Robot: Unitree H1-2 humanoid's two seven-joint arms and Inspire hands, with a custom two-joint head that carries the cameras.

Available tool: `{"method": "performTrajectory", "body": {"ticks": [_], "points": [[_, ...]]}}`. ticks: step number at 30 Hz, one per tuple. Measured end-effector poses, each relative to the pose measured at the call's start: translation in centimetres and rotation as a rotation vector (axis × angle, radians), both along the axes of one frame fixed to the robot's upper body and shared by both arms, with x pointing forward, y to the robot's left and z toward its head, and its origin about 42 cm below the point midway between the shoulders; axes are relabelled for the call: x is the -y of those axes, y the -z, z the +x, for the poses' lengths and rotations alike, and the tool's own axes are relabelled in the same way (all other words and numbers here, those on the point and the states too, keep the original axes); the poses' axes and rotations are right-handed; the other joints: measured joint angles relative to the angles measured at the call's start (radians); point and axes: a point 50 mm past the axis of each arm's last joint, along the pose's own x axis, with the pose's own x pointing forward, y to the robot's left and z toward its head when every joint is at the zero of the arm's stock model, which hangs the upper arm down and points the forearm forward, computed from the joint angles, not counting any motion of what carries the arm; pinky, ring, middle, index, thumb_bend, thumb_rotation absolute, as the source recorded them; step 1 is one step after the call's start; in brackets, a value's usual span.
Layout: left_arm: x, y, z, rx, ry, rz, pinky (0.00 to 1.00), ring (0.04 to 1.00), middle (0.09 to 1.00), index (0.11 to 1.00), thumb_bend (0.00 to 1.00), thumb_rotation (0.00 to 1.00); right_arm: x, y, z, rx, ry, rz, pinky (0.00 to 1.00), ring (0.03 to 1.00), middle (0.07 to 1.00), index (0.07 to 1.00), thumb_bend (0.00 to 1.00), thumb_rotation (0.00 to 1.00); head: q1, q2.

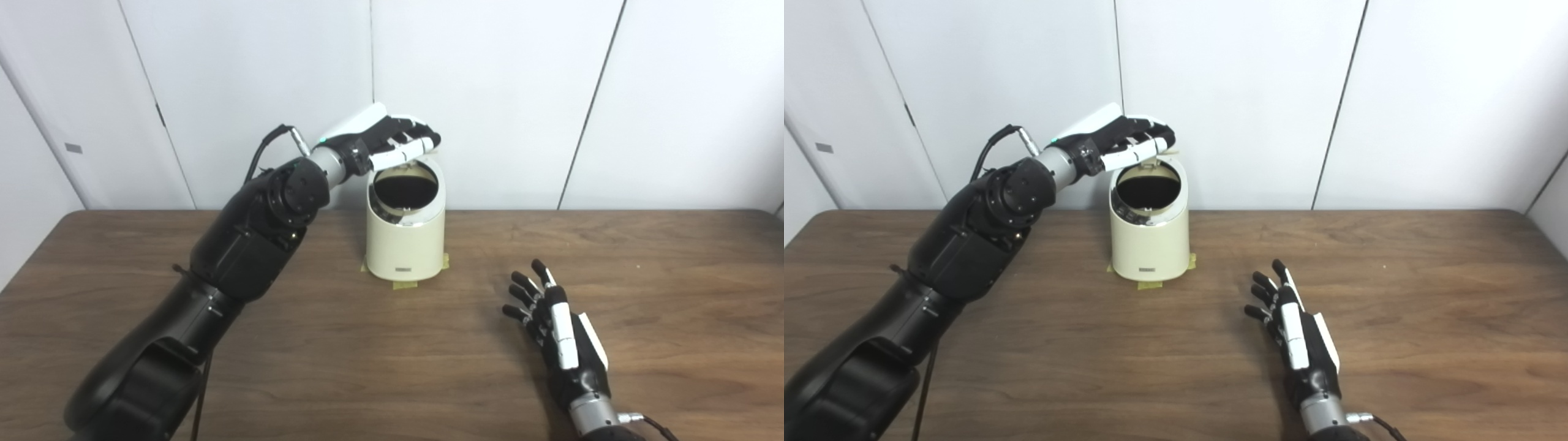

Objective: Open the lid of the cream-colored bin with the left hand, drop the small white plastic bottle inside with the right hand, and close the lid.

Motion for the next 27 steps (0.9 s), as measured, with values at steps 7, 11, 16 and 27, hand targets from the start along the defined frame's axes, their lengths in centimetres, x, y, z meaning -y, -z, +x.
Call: {"method": "performTrajectory", "body": {"ticks": [7,11,16,27], "points": [[0.8,-0.4,-1.0,0.05,0.004,0.104,0.78,0.851,0.873,0.851,0.56,0.92,-0.5,-0.1,0.1,0.003,-0.017,0.005,0.87,0.916,0.911,1.0,0.56,1.0,0.003,0.009],[1.0,-0.5,-1.5,0.059,0.0,0.155,0.78,0.847,0.871,0.857,0.58,0.93,-0.7,-0.3,0.4,0.007,-0.025,0.004,0.89,0.925,0.913,1.0,0.57,1.0,0.0,0.012],[0.7,0.3,-1.8,0.069,0.003,0.175,0.79,0.853,0.868,0.85,0.57,0.93,-0.7,-0.5,0.5,0.004,-0.029,-0.004,0.87,0.918,0.908,1.0,0.58,1.0,-0.005,0.02],[0.2,2.4,-2.3,0.113,0.023,0.274,0.81,0.883,0.88,0.849,0.56,0.97,-0.1,-0.5,0.4,-0.013,-0.025,-0.025,0.83,0.908,0.89,0.997,0.59,1.0,-0.011,0.038]]}}
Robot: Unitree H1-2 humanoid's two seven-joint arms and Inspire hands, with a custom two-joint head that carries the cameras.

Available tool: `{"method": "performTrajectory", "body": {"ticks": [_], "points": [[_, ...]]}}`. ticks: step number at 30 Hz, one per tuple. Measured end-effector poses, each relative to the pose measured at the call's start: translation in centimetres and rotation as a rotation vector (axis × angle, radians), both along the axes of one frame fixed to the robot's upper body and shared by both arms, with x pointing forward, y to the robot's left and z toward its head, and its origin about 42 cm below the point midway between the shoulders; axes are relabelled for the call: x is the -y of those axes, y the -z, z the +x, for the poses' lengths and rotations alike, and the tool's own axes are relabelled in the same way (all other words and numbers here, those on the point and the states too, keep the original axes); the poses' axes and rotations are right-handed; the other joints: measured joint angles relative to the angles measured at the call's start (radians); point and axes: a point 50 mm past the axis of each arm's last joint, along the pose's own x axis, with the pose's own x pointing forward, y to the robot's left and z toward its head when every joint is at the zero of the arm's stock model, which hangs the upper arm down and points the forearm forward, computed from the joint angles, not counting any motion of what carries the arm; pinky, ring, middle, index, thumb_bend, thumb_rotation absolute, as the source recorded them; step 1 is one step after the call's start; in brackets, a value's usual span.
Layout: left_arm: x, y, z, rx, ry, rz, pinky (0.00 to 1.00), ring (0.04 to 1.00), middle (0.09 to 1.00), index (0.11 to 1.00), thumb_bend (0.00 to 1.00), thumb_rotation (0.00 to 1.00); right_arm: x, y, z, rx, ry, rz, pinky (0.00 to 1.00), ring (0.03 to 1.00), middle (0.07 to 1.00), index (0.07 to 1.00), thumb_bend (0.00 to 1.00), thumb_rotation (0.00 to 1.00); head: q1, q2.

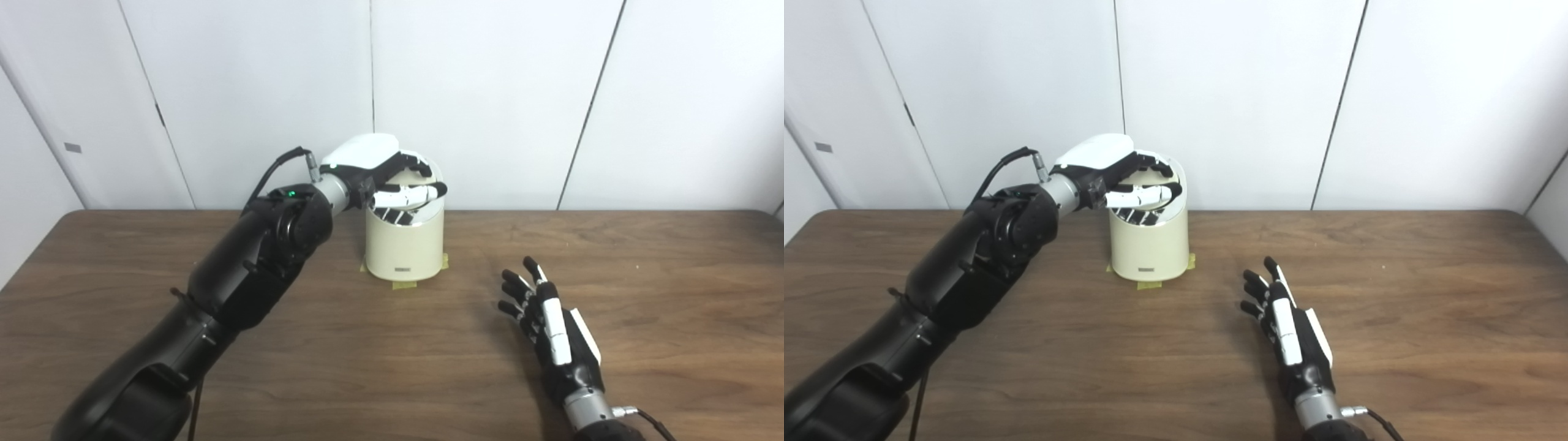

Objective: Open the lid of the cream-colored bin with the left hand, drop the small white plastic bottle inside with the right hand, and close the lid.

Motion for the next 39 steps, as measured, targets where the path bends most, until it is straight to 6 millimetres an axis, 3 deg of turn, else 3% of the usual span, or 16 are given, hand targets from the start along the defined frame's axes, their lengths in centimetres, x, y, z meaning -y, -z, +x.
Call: {"method": "performTrajectory", "body": {"ticks": [6,12,22,39], "points": [[0.4,0.4,-0.2,-0.001,0.004,0.048,0.83,0.893,0.889,0.866,0.56,0.97,0.5,-0.8,-0.1,0.011,-0.001,-0.027,0.8,0.877,0.888,0.998,0.62,1.0,-0.003,0.008],[0.6,0.9,-0.8,0.022,0.001,0.084,0.86,0.9,0.892,0.867,0.58,0.99,0.7,-1.4,-0.3,0.005,-0.001,-0.041,0.75,0.892,0.889,1.0,0.59,1.0,0.0,0.017],[1.0,1.5,-2.0,0.112,0.015,0.248,0.92,0.903,0.888,0.86,0.57,1.0,0.8,-1.2,-0.6,-0.025,0.0,-0.042,0.76,0.884,0.885,0.993,0.58,1.0,0.003,0.035],[0.8,2.4,-2.4,0.147,0.014,0.332,0.93,0.932,0.917,0.873,0.59,1.0,1.1,-1.1,-1.2,-0.04,0.006,-0.02,0.74,0.887,0.891,0.996,0.55,1.0,-0.008,0.035]]}}
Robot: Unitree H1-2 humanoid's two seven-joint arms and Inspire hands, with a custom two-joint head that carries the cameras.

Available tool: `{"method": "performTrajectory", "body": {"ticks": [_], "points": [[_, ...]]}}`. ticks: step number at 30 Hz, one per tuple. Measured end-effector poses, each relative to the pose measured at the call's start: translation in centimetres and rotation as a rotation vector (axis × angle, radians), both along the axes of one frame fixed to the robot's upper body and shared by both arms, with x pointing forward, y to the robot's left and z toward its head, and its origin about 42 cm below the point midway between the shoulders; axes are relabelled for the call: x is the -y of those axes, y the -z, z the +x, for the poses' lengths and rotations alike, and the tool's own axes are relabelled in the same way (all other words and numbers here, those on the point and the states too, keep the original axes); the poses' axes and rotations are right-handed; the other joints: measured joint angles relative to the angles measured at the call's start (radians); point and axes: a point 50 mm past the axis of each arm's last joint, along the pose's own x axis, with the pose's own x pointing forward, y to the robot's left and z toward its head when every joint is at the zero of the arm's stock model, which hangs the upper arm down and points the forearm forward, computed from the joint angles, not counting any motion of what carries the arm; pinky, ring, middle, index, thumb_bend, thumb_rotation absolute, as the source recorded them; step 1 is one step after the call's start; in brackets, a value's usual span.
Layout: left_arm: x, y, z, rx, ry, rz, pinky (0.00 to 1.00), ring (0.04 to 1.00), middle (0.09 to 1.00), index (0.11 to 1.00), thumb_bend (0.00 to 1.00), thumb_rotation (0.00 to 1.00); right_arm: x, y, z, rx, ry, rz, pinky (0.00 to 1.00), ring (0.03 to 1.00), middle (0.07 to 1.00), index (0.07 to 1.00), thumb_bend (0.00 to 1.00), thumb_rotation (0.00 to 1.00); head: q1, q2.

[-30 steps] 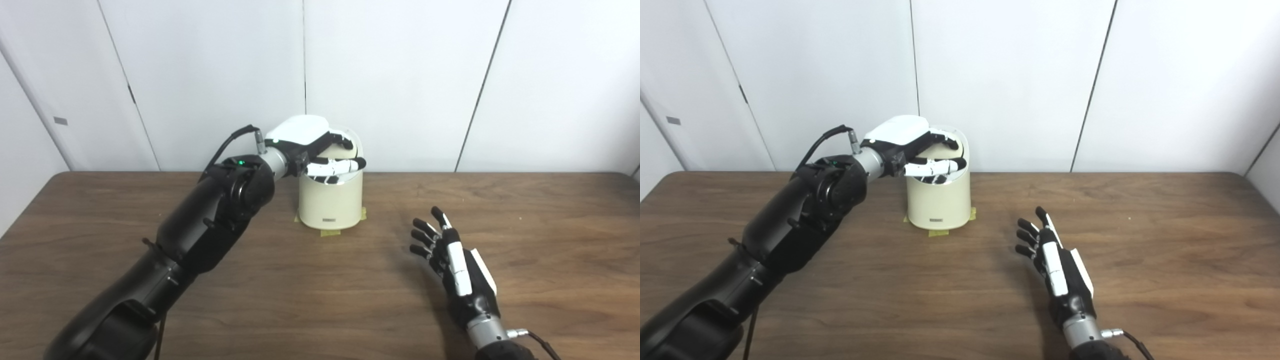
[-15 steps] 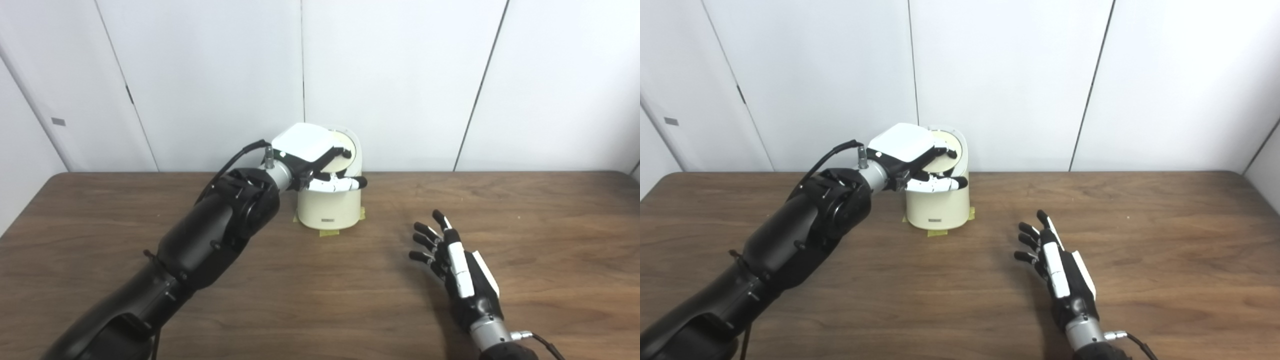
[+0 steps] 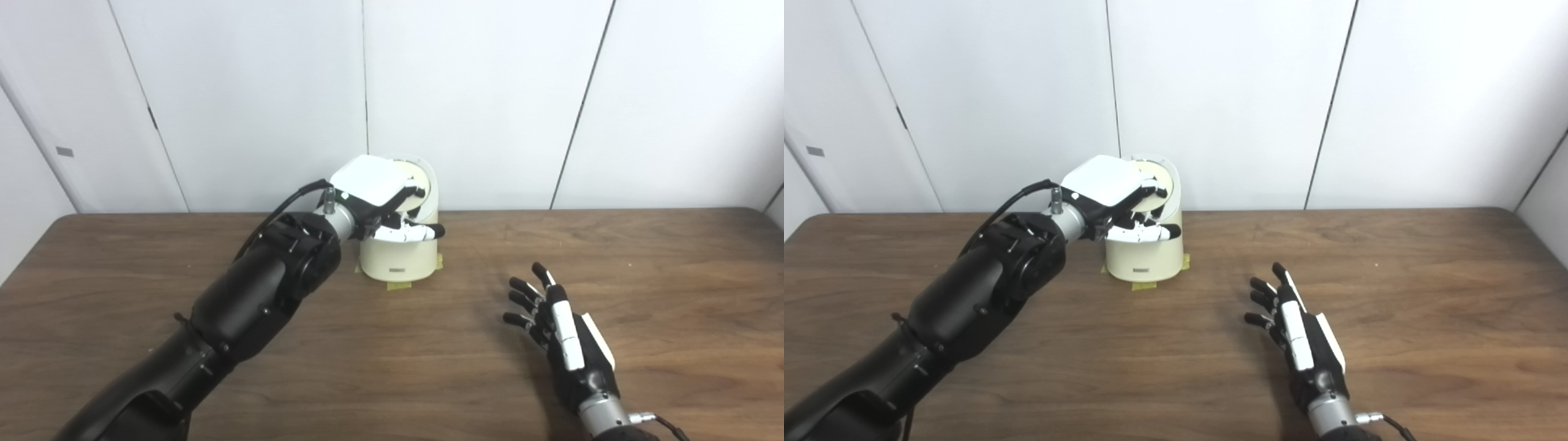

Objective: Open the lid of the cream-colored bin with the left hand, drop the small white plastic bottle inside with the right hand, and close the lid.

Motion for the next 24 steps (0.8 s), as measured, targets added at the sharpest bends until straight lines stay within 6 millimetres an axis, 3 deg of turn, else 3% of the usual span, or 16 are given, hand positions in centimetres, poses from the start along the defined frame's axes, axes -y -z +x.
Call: {"method": "performTrajectory", "body": {"ticks": [8,24], "points": [[0.1,0.8,0.0,-0.025,-0.002,-0.003,0.95,0.945,0.933,0.892,0.6,1.0,0.1,-0.1,0.0,0.001,0.0,0.023,0.71,0.865,0.896,0.997,0.55,1.0,-0.009,-0.003],[0.4,1.2,0.2,-0.05,0.019,-0.024,0.9,0.925,0.922,0.9,0.6,1.0,0.6,-0.1,-0.2,0.002,0.016,0.03,0.76,0.891,0.887,0.999,0.53,1.0,-0.014,-0.003]]}}
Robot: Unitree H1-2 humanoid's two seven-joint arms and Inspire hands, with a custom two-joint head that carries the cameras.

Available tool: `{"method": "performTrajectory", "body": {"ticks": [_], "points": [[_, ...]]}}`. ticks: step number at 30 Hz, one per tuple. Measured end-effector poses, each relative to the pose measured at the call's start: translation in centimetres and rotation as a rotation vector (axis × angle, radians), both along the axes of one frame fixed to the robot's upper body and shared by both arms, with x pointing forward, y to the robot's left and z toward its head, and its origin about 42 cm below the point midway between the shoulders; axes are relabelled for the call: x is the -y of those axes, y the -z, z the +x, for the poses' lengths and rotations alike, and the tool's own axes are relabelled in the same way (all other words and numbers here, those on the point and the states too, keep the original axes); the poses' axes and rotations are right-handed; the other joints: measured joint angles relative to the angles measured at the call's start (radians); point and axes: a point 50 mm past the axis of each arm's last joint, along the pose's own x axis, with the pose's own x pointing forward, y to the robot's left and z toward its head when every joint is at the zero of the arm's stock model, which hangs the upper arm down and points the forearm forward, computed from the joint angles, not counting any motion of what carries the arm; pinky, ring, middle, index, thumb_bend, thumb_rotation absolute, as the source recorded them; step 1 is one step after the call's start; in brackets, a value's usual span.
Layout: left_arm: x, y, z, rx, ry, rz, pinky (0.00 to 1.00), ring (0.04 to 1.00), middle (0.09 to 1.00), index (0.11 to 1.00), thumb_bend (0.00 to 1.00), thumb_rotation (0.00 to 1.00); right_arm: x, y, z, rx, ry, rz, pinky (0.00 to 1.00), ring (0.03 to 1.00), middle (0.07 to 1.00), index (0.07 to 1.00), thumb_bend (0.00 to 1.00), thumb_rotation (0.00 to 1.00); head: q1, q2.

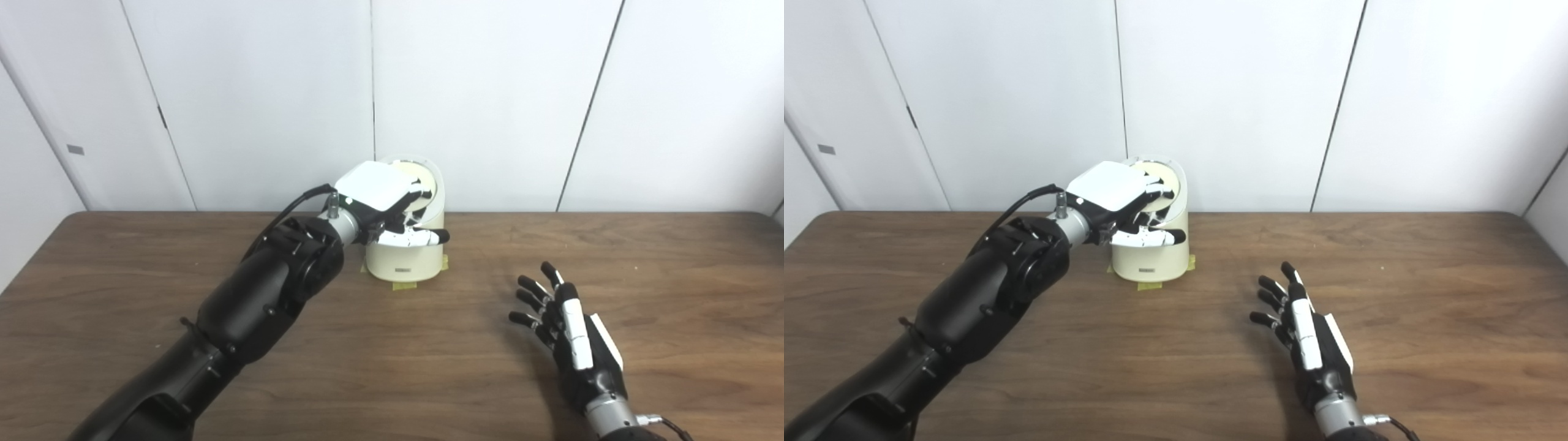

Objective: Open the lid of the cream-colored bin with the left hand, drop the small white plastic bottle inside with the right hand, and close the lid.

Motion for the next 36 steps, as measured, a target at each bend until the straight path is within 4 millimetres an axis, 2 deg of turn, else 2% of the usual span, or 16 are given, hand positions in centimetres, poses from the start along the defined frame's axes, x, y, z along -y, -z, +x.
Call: {"method": "performTrajectory", "body": {"ticks": [7,25,30,36], "points": [[0.0,0.2,-0.1,-0.005,0.001,0.001,0.88,0.891,0.898,0.884,0.62,1.0,0.0,-0.5,-0.1,0.019,-0.001,0.01,0.78,0.907,0.889,0.996,0.53,1.0,-0.003,0.006],[0.3,0.5,-0.8,0.0,-0.008,-0.009,0.91,0.908,0.905,0.885,0.61,1.0,0.1,-0.6,-0.2,0.018,0.001,0.024,0.78,0.905,0.884,0.988,0.56,1.0,0.0,0.003],[-0.2,0.5,-1.1,0.0,-0.014,-0.03,0.93,0.929,0.926,0.91,0.58,1.0,0.1,-0.6,-0.1,0.017,0.001,0.025,0.77,0.903,0.886,0.986,0.56,1.0,0.005,0.0],[-1.7,0.4,-1.2,0.013,-0.009,-0.135,0.89,0.905,0.911,0.901,0.54,0.99,0.1,-0.6,-0.1,0.017,0.0,0.024,0.74,0.875,0.875,0.979,0.53,1.0,0.008,0.0]]}}
